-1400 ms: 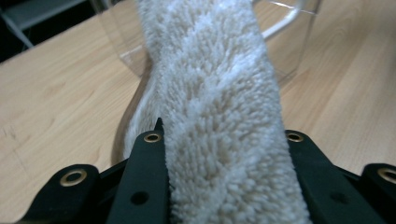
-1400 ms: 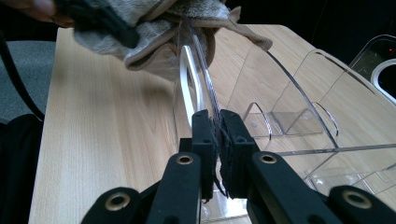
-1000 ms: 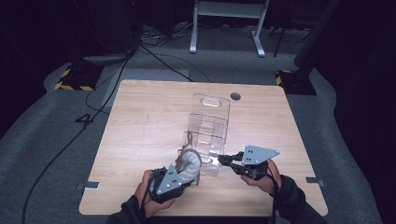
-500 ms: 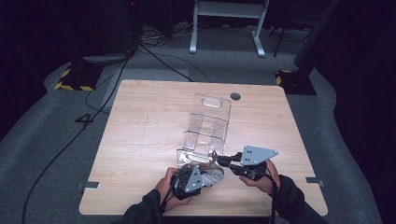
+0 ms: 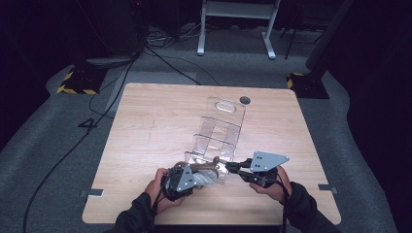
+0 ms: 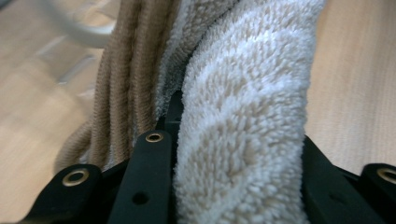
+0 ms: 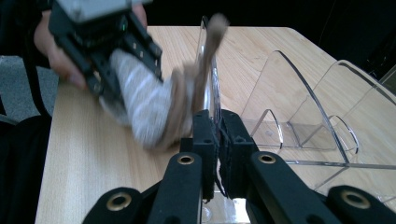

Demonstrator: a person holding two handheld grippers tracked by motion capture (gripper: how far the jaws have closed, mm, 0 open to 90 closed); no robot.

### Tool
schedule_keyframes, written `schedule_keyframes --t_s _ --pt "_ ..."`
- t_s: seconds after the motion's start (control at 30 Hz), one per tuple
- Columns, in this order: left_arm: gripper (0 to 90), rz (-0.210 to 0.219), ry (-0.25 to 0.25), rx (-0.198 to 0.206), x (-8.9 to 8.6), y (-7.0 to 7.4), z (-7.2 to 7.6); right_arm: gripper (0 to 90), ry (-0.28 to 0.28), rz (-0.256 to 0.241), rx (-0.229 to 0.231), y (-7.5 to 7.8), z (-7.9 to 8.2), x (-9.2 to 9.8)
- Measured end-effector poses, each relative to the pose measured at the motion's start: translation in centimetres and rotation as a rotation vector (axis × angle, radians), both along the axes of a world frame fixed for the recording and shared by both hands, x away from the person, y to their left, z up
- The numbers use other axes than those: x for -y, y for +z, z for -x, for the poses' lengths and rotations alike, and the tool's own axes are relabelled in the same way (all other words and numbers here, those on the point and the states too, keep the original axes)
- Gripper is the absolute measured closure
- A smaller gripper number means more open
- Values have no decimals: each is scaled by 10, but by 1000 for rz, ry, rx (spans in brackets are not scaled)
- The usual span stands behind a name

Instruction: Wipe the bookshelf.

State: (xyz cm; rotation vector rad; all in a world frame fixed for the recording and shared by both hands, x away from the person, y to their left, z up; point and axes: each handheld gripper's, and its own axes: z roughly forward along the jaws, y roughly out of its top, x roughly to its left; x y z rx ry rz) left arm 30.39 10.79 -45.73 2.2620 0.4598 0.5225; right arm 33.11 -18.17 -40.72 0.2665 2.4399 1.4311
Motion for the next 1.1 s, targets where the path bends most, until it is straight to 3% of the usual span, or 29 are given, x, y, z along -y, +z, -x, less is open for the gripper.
schedule_keyframes --t_s 0.23,0.33,0.47,0.63,0.77,1.0,1.1 --pt "693 94 46 68 -16 26 1 860 -2 -2 -1 0 -1 -1" --pt "693 128 33 79 -13 30 4 860 -2 -4 -2 -1 -1 -1" --pt "692 157 -21 98 3 37 10 860 -2 -2 -1 -1 -1 -1" --pt "692 111 -87 97 29 28 14 860 0 0 -2 0 -1 -2" --pt "691 87 -99 71 41 16 12 861 1 1 -4 0 -1 -2" --pt "693 47 -84 11 41 -1 5 862 0 -6 -12 0 -2 -1" --pt "694 8 -77 -2 36 -8 1 862 -1 -5 -13 0 -1 -1"
